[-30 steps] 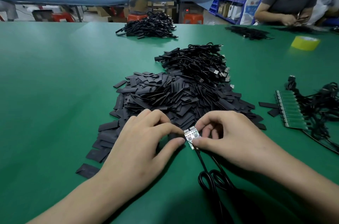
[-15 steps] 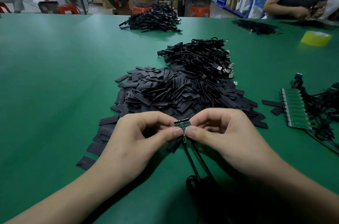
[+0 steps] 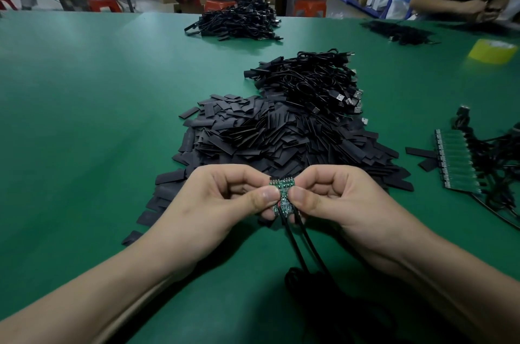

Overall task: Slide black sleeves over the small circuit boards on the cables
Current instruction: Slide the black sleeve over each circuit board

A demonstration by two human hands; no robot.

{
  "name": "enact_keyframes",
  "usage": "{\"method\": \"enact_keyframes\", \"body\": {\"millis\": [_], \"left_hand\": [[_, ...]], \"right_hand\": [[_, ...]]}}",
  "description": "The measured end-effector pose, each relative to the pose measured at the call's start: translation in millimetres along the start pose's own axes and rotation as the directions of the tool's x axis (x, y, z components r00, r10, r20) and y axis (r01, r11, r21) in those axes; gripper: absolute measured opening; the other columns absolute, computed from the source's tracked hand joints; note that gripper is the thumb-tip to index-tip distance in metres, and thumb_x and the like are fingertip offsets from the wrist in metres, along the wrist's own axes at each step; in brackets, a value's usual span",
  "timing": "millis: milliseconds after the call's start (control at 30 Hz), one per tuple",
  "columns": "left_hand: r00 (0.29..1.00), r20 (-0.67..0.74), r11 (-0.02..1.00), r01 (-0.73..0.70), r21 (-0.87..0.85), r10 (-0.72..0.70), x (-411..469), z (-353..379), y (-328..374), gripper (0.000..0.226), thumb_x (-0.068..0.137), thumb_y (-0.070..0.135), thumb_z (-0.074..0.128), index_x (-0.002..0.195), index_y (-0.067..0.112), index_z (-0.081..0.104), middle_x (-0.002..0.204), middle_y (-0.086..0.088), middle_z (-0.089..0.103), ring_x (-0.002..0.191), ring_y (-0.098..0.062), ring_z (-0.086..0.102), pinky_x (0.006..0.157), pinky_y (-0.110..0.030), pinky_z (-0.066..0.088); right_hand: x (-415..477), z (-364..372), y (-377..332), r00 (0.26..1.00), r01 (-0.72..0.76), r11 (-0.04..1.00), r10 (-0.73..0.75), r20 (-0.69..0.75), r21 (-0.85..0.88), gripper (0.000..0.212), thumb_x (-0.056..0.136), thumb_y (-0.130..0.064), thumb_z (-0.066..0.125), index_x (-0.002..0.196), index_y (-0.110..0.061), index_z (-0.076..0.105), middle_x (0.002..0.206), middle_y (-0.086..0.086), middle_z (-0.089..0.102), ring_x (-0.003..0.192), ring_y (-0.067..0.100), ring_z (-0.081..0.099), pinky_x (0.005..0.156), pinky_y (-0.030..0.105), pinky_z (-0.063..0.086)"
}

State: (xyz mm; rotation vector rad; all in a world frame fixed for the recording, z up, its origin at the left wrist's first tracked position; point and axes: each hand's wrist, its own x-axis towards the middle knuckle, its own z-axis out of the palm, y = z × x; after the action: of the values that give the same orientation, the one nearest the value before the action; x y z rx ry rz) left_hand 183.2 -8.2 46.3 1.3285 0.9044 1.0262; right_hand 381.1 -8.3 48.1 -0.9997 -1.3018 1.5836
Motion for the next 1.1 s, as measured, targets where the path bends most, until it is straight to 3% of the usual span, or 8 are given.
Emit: {"method": "enact_keyframes", "body": {"millis": [500,633,767,867,933,1033,1100], "left_hand": [[0.998,0.064,0.998,-0.011,-0.061,0.015,1.0,-1.6,1.6,0.01,0.08,0.021,0.077,0.085,0.012,0.079,0.071,-0.008,0.072,0.068,-0.015,0.066,0.07,-0.019,0.054],[0.999,0.014,0.998,-0.051,-0.043,0.051,2.7,-5.1,3.8,0.012,0.075,0.019,0.075,0.082,0.01,0.079,0.07,-0.007,0.074,0.061,-0.01,0.067,0.06,-0.013,0.051],[0.989,-0.077,0.992,-0.122,0.029,0.124,4.2,-7.6,4.2,0.01,0.069,0.026,0.078,0.075,0.018,0.079,0.068,-0.004,0.074,0.057,-0.006,0.065,0.055,-0.015,0.051],[0.968,-0.158,0.974,-0.171,0.146,0.193,4.9,-7.6,2.5,0.017,0.063,0.038,0.081,0.072,0.024,0.079,0.07,-0.005,0.074,0.06,-0.012,0.063,0.056,-0.024,0.052],[0.958,-0.193,0.969,-0.182,0.166,0.214,5.1,-6.5,0.1,0.019,0.061,0.04,0.082,0.072,0.025,0.078,0.072,-0.007,0.075,0.061,-0.016,0.061,0.056,-0.027,0.052],[0.956,-0.163,0.956,-0.208,0.208,0.243,6.1,-6.3,-3.1,0.018,0.067,0.039,0.086,0.074,0.025,0.078,0.072,-0.007,0.074,0.06,-0.014,0.059,0.056,-0.026,0.048],[0.952,-0.14,0.939,-0.231,0.256,0.273,6.5,-8.2,-4.9,0.018,0.072,0.043,0.086,0.075,0.027,0.077,0.07,-0.004,0.073,0.059,-0.014,0.058,0.057,-0.024,0.047]], "right_hand": [[1.1,-1.1,-3.2,0.993,-0.057,0.99,0.043,0.11,0.128,0.005,0.068,-0.022,0.08,0.071,-0.019,0.077,0.076,0.008,0.075,0.062,0.013,0.068,0.063,0.022,0.057],[2.1,-7.5,-6.8,0.999,0.046,0.989,-0.048,-0.006,-0.14,0.011,0.066,-0.025,0.083,0.074,-0.02,0.078,0.074,0.003,0.074,0.062,0.01,0.066,0.062,0.019,0.055],[2.0,-13.4,-1.5,0.973,0.125,0.809,-0.212,-0.087,-0.575,0.014,0.074,-0.032,0.086,0.084,-0.027,0.078,0.08,-0.005,0.074,0.071,0.005,0.066,0.069,0.026,0.056],[-0.4,-9.8,0.7,0.925,0.273,0.666,-0.381,-0.002,-0.694,0.011,0.085,-0.045,0.074,0.087,-0.034,0.077,0.092,-0.01,0.071,0.087,0.011,0.067,0.073,0.03,0.051],[-1.9,-3.0,2.0,0.912,0.342,0.633,-0.403,0.081,-0.694,0.016,0.086,-0.049,0.067,0.084,-0.035,0.075,0.094,-0.01,0.069,0.09,0.016,0.066,0.077,0.035,0.049],[-2.5,0.9,2.8,0.926,0.335,0.677,-0.364,0.097,-0.655,0.012,0.087,-0.042,0.07,0.079,-0.034,0.072,0.086,-0.008,0.07,0.082,0.012,0.066,0.075,0.036,0.05],[-3.5,1.5,-2.3,0.948,0.305,0.821,-0.31,0.071,-0.482,0.013,0.089,-0.031,0.07,0.078,-0.025,0.072,0.081,-0.001,0.074,0.074,0.015,0.067,0.071,0.033,0.054]]}}
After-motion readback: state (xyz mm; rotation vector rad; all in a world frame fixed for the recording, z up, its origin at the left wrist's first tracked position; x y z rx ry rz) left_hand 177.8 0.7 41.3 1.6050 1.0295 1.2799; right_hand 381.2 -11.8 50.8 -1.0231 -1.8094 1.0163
